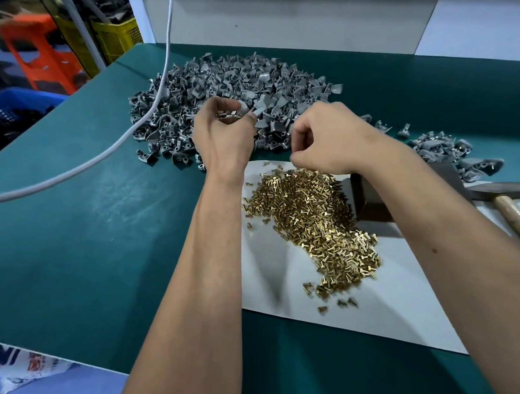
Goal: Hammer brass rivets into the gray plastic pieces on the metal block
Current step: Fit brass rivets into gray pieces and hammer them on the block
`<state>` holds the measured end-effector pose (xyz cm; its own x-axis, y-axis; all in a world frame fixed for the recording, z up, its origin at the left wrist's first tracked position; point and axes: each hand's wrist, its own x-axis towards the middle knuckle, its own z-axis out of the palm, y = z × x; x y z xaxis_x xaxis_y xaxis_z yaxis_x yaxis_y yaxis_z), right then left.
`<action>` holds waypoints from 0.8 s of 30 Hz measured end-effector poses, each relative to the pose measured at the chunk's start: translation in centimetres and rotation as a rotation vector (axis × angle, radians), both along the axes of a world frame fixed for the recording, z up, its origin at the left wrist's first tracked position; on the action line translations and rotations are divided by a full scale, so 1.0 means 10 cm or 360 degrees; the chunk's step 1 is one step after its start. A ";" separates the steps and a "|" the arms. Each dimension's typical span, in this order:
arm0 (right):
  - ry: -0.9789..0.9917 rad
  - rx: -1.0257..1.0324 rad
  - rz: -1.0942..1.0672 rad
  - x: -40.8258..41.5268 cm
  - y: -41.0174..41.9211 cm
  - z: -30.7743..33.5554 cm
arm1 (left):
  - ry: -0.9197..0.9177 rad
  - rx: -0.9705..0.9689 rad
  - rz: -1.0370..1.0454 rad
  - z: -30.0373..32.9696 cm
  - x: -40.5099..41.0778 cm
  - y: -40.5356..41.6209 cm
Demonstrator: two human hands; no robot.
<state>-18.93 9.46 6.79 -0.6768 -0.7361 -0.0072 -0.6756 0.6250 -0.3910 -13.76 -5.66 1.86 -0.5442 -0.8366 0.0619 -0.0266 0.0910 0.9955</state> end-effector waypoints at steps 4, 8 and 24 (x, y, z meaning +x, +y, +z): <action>0.0079 -0.0042 0.0066 -0.04 -0.22 -0.12 | -0.0006 0.0018 0.0011 -0.02 -0.02 -0.03; 0.0095 0.0058 0.0119 -0.05 -0.42 -0.22 | -0.0005 0.0044 0.0022 -0.02 -0.01 -0.03; 0.0193 0.0258 0.0114 0.06 -0.32 -0.26 | -0.0031 -0.0101 -0.0050 0.01 0.00 0.03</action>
